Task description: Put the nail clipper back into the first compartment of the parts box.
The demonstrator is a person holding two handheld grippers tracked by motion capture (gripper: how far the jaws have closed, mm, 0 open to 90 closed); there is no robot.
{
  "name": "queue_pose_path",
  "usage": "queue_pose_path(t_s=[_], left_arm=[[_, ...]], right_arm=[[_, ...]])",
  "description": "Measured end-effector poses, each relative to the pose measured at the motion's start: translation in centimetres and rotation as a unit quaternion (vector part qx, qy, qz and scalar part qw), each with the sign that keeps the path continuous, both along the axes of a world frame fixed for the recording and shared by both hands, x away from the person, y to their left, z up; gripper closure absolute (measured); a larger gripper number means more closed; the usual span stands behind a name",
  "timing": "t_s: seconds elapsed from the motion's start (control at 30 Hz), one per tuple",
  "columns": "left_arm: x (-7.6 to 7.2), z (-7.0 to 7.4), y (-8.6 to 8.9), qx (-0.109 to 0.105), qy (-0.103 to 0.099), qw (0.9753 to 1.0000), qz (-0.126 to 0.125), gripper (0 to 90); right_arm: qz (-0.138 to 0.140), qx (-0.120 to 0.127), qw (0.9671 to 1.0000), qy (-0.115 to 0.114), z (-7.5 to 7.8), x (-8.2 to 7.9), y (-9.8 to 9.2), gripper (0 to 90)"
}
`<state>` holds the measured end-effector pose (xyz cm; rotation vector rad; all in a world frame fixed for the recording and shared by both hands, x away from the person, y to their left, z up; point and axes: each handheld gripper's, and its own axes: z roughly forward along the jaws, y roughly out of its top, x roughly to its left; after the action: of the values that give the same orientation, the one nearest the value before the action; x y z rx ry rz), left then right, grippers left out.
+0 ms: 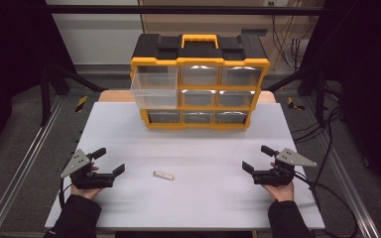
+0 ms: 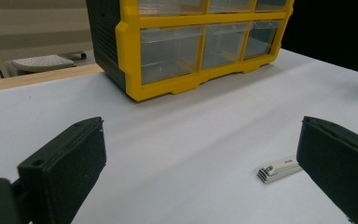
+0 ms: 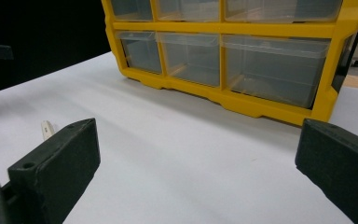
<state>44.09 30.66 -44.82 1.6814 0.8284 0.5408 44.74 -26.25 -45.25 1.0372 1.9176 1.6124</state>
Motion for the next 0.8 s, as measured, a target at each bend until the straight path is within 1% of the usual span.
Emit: queue_pose_path(t_s=[0.17, 0.23, 0.27, 0.33, 0.4, 0.6, 0.8], left_arm=[[0.0, -0.1, 0.0, 0.002, 0.002, 1.0000, -0.003, 1.5], [0.0, -0.1, 0.0, 0.004, 0.000, 1.0000, -0.003, 1.5], [0.0, -0.1, 0.0, 0.005, 0.000, 1.0000, -0.003, 1.5], [0.0, -0.1, 0.0, 0.002, -0.001, 1.0000, -0.002, 1.5], [0.0, -0.1, 0.0, 0.003, 0.000, 1.0000, -0.001, 1.5], [0.1, -0.1, 0.0, 0.004, 0.000, 1.0000, -0.002, 1.5], [0.0, -0.1, -0.1, 0.005, 0.000, 1.0000, -0.001, 1.6]], right_arm=[[-0.001, -0.003, 1.0000, 0.003, 0.0, 0.0, 0.0, 0.6], [-0.002, -0.004, 1.0000, 0.001, 0.1, 0.0, -0.1, 0.6], [-0.002, -0.004, 1.0000, 0.005, 0.1, 0.0, 0.0, 0.6], [-0.002, -0.010, 1.0000, -0.001, 0.2, 0.0, -0.1, 0.6], [-0.001, -0.008, 1.0000, -0.002, 0.4, 0.0, 0.1, 0.6], [0.009, -0.021, 0.9997, -0.001, 0.8, 0.0, 0.8, 0.6], [0.019, -0.026, 0.9995, -0.001, 1.5, 0.0, 1.8, 0.6]])
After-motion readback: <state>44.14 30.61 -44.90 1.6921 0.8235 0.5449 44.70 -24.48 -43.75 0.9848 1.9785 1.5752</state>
